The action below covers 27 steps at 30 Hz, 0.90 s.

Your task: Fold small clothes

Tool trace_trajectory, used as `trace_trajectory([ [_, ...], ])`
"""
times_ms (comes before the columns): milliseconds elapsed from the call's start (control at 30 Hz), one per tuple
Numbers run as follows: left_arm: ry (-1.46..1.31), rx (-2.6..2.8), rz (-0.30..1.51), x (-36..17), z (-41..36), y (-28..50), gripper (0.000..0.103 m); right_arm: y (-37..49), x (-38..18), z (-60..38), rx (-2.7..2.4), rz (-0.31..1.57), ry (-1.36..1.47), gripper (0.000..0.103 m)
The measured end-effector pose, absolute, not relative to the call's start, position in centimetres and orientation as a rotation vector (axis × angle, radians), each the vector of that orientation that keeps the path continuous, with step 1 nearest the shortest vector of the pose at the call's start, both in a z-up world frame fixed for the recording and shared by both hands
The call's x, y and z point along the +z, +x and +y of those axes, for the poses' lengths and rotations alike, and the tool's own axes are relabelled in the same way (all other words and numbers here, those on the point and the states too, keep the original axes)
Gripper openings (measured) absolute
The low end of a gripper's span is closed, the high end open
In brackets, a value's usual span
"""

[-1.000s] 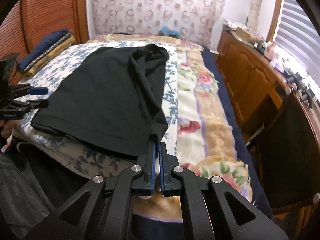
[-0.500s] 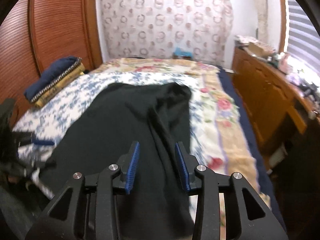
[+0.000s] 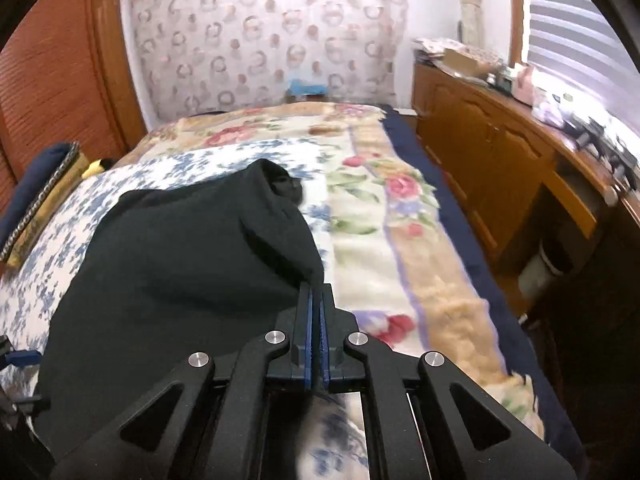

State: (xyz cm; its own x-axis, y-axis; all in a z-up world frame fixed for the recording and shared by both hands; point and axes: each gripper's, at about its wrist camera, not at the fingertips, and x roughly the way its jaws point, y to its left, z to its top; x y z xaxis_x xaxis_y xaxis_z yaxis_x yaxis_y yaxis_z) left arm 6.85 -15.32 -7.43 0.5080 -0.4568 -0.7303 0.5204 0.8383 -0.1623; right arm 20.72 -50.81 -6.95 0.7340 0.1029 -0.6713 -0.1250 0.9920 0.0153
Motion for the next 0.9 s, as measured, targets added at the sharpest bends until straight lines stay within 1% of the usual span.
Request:
trace_trajectory([
  [33,0.081,-0.592,0.855,-7.4,-15.3,6.7,0.058,19.8,-6.8,-51.2,0.125,0.729,-0.035,0.000],
  [67,0.075,-0.599,0.856,-7.3,-15.1,6.4,0.058,19.2,-6.6,-51.2,0.121,0.721,-0.045,0.002],
  [133,0.044,-0.620,0.871,-7.2,-14.8,6.1,0.058,17.7,-6.2,-51.1,0.126,0.700,-0.071,0.009],
  [167,0.032,-0.635,0.880,-7.2,-14.7,5.9,0.058,16.7,-5.9,-50.9,0.126,0.692,-0.093,0.021],
  [200,0.028,-0.661,0.897,-7.3,-14.8,5.7,0.058,16.1,-5.9,-50.8,0.118,0.690,-0.108,0.030],
  [233,0.035,-0.673,0.903,-7.3,-14.9,5.5,0.058,15.8,-5.8,-50.7,0.115,0.686,-0.116,0.031],
  [267,0.050,-0.681,0.902,-7.3,-15.1,5.2,0.058,15.0,-5.7,-50.6,0.121,0.679,-0.122,0.033],
  [300,0.063,-0.687,0.901,-7.3,-15.4,4.9,0.058,14.7,-5.7,-50.3,0.135,0.678,-0.121,0.038],
  [367,0.078,-0.698,0.902,-7.3,-15.9,4.7,0.058,13.5,-5.7,-49.7,0.174,0.674,-0.119,0.041],
  [400,0.076,-0.711,0.904,-7.3,-16.1,4.7,0.054,13.0,-5.6,-49.4,0.190,0.667,-0.121,0.044],
  [433,0.073,-0.734,0.910,-7.2,-16.4,4.7,0.037,12.7,-5.4,-49.1,0.202,0.664,-0.123,0.046],
  [500,0.088,-0.748,0.909,-7.1,-16.8,4.7,0.014,11.8,-5.2,-48.4,0.243,0.654,-0.128,0.052],
  [567,0.097,-0.759,0.890,-6.4,-17.1,4.6,0.010,11.0,-4.9,-47.5,0.301,0.648,-0.128,0.056],
  [633,0.097,-0.767,0.853,-5.0,-17.2,4.7,0.009,10.9,-4.7,-46.9,0.341,0.652,-0.124,0.059],
  [767,0.032,-0.786,0.785,-1.2,-17.0,6.3,0.009,9.2,-4.4,-45.4,0.439,0.649,-0.121,0.064],
  [900,0.032,-0.786,0.716,2.2,-18.0,8.7,0.009,7.8,-4.2,-44.0,0.509,0.654,-0.128,0.070],
])
